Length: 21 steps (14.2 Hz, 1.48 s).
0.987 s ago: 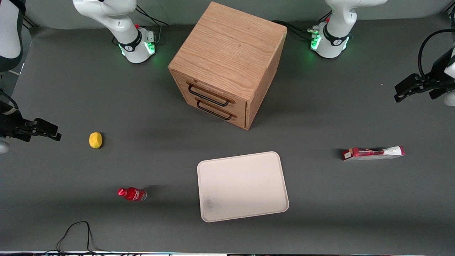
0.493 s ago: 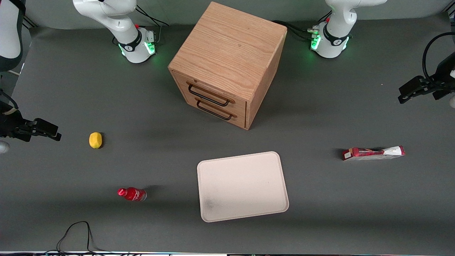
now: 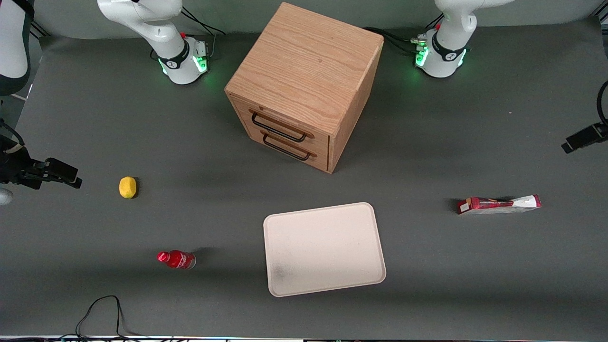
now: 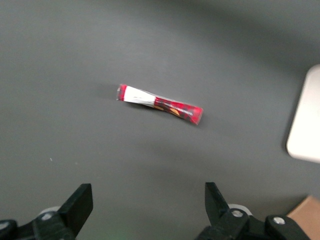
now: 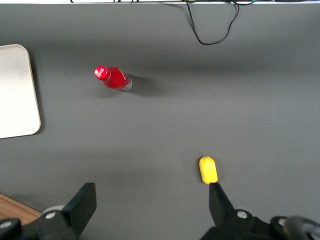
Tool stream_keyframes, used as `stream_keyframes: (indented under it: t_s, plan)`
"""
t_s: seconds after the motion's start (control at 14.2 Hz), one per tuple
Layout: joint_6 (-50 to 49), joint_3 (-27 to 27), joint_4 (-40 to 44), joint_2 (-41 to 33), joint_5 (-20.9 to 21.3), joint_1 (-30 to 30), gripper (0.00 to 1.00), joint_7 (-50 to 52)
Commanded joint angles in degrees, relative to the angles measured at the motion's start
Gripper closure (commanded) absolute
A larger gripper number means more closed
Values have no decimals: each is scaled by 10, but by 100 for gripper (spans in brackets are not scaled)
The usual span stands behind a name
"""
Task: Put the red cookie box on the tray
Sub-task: 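Move the open left gripper down toward the red plaid cookie box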
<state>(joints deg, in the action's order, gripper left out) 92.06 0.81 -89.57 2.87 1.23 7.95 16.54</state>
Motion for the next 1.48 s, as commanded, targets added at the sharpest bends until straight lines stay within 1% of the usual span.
stream_keyframes:
  t_s: [0.0, 0.42, 0.63, 0.7, 0.92, 1.06, 1.41]
  plan:
    - [15, 4, 4, 13, -4, 5, 0, 130]
    - [66, 6, 0, 27, -4, -3, 0, 530]
    - [74, 6, 0, 31, -4, -6, 0, 645]
    - [78, 6, -1, 31, -4, -5, 0, 668]
    - [87, 6, -17, 33, -4, -5, 0, 666]
    - [135, 7, -51, 40, -4, -6, 0, 666]
    - [238, 7, -98, 91, -4, 0, 0, 666]
